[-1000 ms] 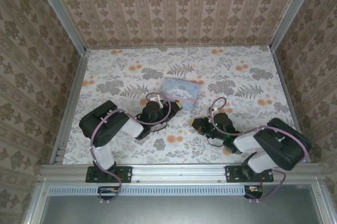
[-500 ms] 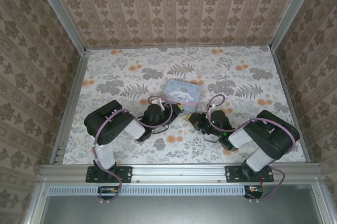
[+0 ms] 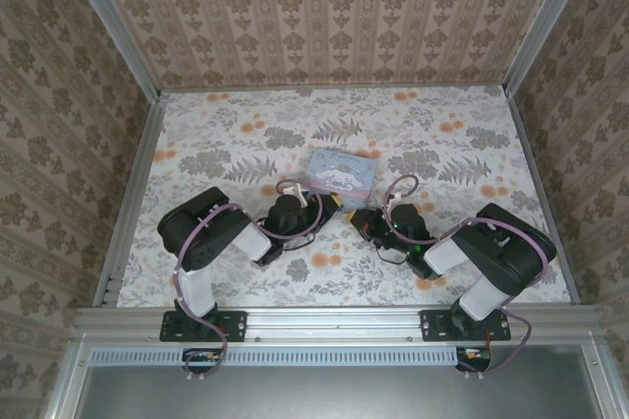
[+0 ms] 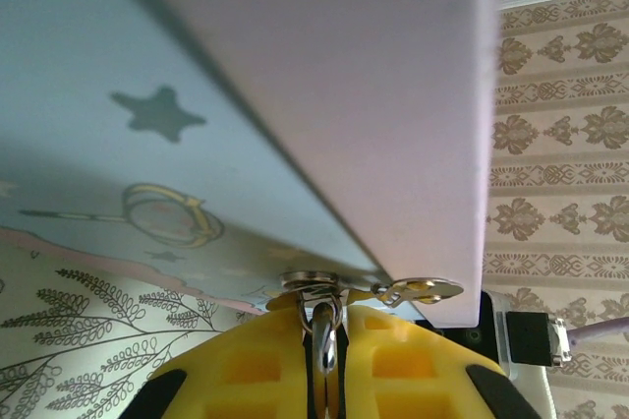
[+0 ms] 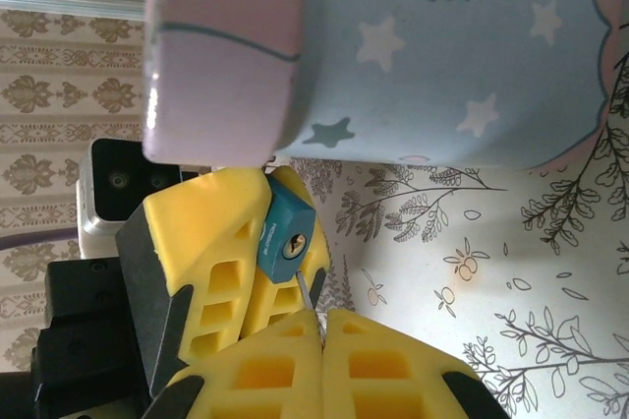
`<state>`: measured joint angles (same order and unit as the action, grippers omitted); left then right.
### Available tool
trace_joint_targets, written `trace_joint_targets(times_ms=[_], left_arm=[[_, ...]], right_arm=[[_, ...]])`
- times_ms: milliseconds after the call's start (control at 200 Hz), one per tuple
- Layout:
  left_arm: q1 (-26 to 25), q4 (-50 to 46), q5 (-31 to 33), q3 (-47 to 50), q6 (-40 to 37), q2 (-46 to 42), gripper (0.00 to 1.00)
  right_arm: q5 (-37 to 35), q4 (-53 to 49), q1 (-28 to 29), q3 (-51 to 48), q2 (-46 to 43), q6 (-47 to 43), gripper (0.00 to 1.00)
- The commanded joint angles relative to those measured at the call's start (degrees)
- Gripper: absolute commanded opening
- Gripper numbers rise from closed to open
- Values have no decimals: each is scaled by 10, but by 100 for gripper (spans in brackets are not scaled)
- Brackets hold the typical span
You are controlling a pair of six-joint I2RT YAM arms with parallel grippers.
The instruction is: Unlock the padlock with the key
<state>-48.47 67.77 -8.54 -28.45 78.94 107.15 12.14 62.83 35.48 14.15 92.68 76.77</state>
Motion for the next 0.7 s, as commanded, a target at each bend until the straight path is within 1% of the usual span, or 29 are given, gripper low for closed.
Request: trace_joint_targets(times_ms=[0,330,695], left_arm=[[-5,42,6,1,4,7,0],[-7,46,8,3,4,10,0],[-8,50,11,4,1,14,0]], right_arm=[[-14,9,3,11,13,6,0],[-17,25,3,17,32,12,0],[-16,20,1,15,23,13,0]])
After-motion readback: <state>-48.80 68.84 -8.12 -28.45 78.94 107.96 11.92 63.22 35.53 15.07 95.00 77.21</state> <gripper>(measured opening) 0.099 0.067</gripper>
